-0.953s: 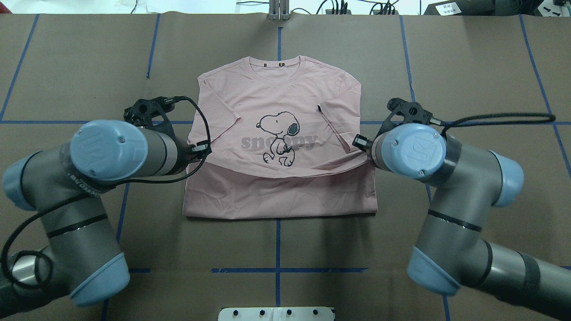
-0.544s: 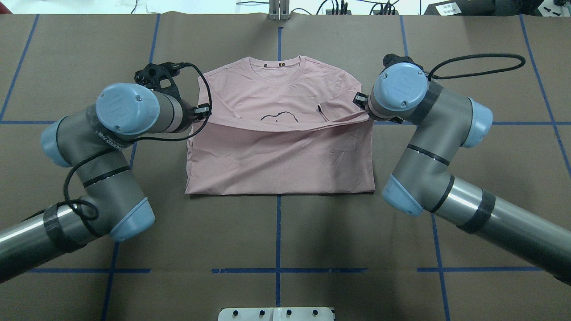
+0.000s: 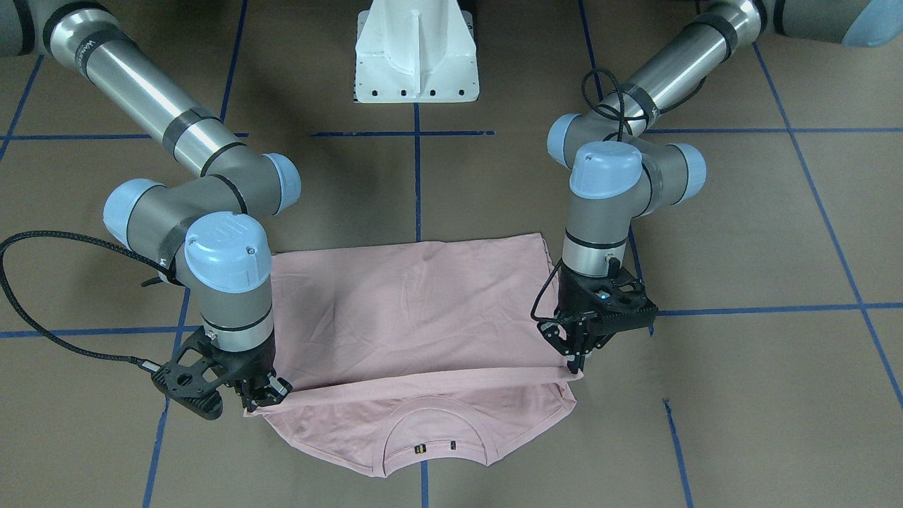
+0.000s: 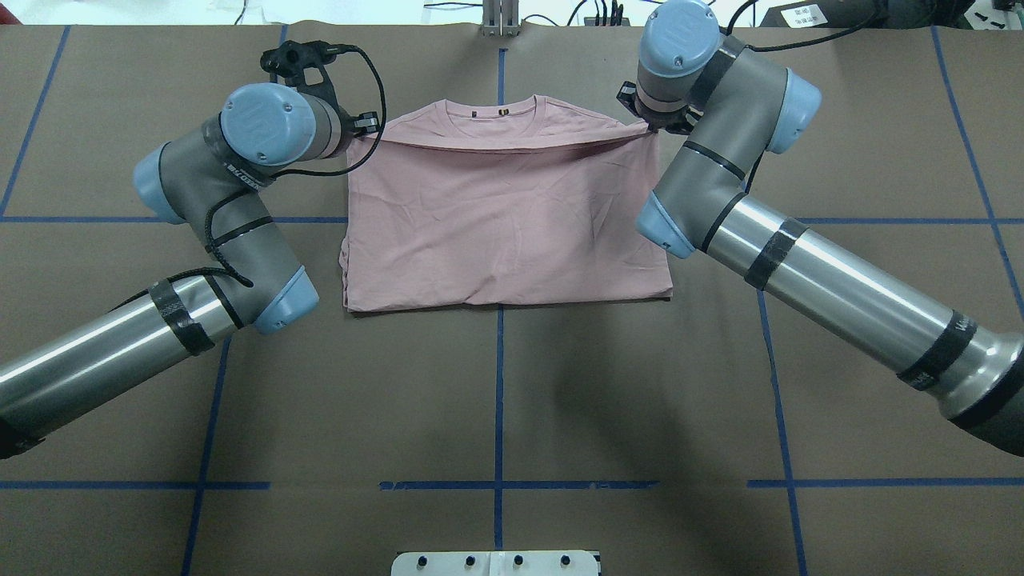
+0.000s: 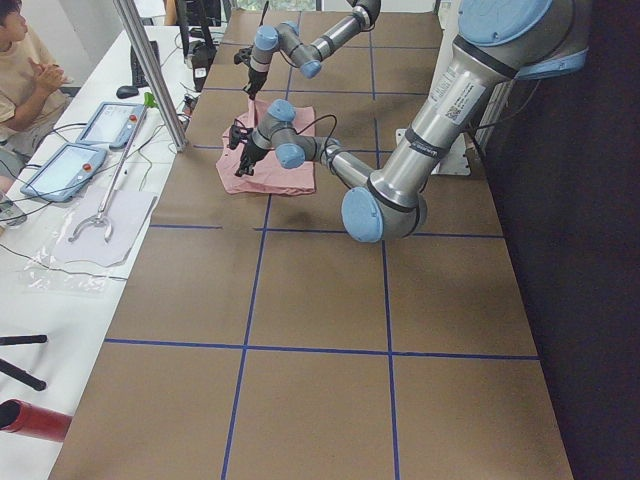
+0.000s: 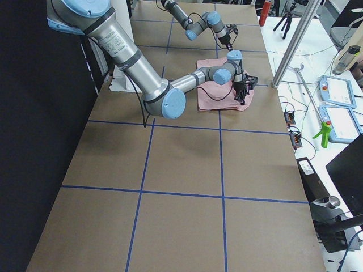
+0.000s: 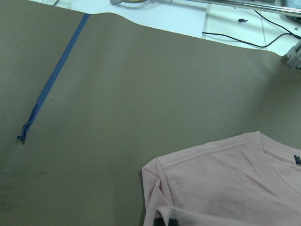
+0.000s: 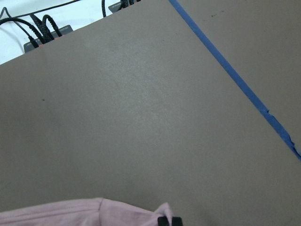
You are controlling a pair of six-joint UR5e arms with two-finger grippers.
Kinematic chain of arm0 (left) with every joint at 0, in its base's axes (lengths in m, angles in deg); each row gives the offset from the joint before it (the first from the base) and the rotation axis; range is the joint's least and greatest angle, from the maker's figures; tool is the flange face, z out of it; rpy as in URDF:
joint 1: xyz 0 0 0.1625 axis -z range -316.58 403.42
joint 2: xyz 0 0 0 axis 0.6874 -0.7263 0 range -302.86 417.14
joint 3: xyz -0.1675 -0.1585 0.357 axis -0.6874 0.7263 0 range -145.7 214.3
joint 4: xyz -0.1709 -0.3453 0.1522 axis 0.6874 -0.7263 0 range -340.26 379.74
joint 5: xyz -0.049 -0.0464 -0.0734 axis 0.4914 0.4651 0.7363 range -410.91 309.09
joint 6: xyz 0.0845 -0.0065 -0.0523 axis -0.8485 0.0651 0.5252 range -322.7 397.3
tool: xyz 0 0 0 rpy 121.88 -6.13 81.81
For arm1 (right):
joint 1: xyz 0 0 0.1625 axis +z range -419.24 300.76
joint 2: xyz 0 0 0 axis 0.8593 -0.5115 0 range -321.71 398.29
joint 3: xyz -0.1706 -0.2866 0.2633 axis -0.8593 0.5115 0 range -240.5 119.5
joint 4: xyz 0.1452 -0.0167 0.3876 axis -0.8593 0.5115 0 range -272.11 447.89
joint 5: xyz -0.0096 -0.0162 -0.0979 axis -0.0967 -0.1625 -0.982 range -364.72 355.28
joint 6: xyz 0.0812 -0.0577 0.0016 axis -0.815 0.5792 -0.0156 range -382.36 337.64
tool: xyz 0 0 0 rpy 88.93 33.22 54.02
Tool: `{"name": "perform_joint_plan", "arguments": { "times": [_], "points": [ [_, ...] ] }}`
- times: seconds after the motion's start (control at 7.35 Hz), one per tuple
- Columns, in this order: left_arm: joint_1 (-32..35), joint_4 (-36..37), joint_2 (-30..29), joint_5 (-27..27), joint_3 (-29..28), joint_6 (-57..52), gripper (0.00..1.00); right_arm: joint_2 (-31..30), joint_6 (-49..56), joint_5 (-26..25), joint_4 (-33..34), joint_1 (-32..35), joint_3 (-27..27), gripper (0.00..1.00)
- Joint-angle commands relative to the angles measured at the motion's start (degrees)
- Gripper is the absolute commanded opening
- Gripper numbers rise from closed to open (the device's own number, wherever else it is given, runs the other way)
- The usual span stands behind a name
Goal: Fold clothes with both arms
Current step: 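Raise both grippers away from the folded shirt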
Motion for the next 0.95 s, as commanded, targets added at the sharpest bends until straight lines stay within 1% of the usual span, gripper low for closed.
{"name": "perform_joint_plan", "arguments": {
  "times": [0.0,0.27,0.41,0.54,0.68,0.82],
  "points": [
    [0.1,-1.3,-2.9,-2.6,-5.1,-2.8,0.00,1.1,0.2,0.0,-1.0,0.1,2.7,0.00],
    [0.1,-6.4,-3.0,-3.5,-9.4,-4.2,0.00,1.1,0.2,-0.1,-1.0,-0.5,3.0,0.00],
    [0.9,-6.9,-3.0,-3.3,-9.7,-5.0,0.00,1.1,0.2,-0.6,-1.1,-1.1,3.7,0.00],
    [1.3,-8.2,-2.7,-2.9,-9.9,-8.5,0.20,1.1,0.2,-0.6,-1.1,-1.1,3.8,0.28],
    [1.3,-10.0,-2.4,-2.3,-9.8,-8.8,0.35,1.1,0.3,-0.7,-1.1,-1.2,3.8,0.47],
    [1.3,-10.4,-2.0,-0.7,-9.5,-8.7,0.42,1.1,0.1,-0.7,-1.1,-1.2,3.2,0.61]
  ]
}}
